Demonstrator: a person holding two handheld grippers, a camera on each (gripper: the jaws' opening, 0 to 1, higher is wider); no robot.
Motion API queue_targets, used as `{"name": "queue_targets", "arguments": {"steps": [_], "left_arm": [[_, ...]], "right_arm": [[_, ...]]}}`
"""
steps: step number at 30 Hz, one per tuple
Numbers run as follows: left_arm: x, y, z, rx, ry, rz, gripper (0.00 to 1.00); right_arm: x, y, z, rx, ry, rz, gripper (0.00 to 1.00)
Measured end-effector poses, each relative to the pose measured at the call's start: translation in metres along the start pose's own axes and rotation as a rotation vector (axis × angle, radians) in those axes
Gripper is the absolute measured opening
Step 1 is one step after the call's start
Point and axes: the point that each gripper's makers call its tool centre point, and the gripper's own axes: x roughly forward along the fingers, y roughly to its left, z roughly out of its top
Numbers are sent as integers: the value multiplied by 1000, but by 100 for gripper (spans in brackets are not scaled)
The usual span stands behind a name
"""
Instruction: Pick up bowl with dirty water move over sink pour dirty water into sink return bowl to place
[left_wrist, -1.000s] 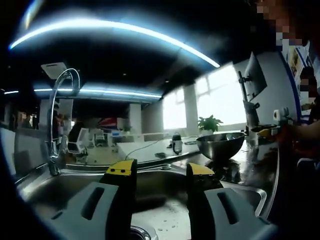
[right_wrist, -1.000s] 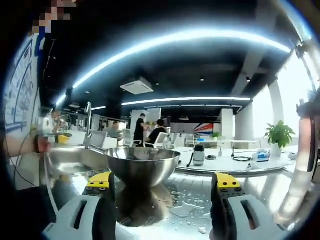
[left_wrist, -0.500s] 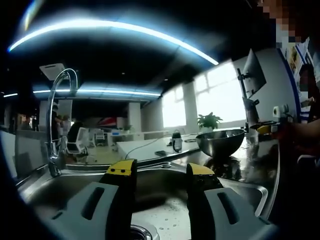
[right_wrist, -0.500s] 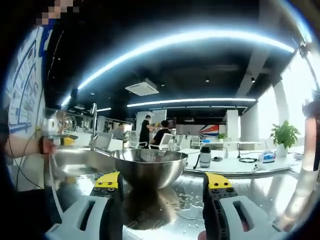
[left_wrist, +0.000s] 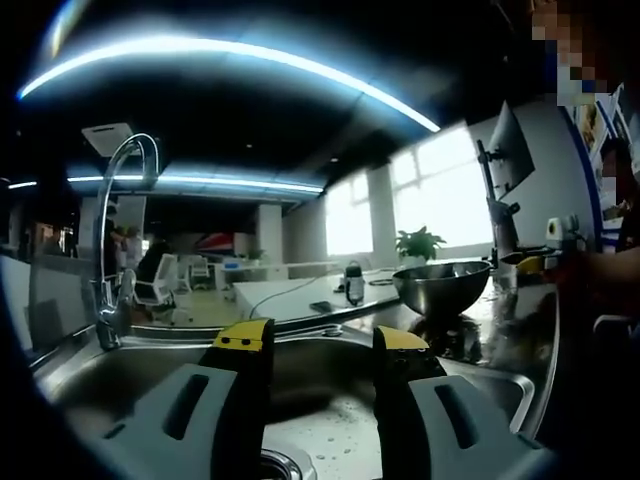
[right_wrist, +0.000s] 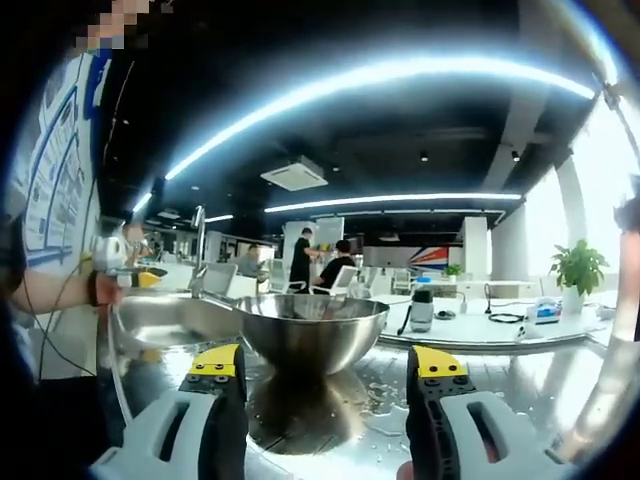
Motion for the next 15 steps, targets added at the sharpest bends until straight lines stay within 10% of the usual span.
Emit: {"name": "queue_targets", "arguments": {"steps": [15], "left_arm": [[0,-2,0,-1,-2,-11,39]], "right_arm": [[-1,-4,3,10,-15,-16,59]]}}
